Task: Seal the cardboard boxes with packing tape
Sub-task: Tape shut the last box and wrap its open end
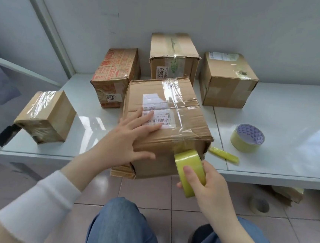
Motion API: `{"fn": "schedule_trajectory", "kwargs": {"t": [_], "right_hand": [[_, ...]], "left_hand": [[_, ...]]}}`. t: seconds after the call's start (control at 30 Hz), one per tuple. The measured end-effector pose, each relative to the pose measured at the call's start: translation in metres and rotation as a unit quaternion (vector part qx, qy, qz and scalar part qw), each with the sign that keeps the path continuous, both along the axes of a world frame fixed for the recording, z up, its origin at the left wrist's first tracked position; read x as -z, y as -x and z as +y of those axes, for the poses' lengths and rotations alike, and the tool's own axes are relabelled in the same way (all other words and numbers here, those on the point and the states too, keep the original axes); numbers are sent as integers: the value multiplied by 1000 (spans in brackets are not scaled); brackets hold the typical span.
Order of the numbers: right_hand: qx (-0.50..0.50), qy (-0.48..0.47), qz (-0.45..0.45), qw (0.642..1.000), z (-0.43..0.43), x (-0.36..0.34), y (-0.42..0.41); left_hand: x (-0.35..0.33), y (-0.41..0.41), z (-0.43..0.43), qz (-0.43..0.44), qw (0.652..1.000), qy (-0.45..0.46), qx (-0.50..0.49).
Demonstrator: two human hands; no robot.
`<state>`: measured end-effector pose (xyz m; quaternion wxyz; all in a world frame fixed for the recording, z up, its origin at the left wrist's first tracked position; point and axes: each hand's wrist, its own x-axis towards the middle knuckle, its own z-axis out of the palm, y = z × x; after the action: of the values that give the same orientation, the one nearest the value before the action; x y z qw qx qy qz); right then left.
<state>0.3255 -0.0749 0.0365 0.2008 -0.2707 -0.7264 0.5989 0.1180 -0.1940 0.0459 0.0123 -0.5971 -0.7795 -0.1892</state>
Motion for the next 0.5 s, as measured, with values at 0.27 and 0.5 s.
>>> {"fn": "schedule_trajectory", "kwargs": {"t": [0.27, 0.5], "right_hand": [[-55, -15, 45, 997, 6, -53, 2], [-84, 50, 175, 980, 32, -146, 49]], "left_hand": [[-41, -8, 6, -59, 982, -178, -22], [-120, 23, 35, -154, 961, -177, -143]]}}
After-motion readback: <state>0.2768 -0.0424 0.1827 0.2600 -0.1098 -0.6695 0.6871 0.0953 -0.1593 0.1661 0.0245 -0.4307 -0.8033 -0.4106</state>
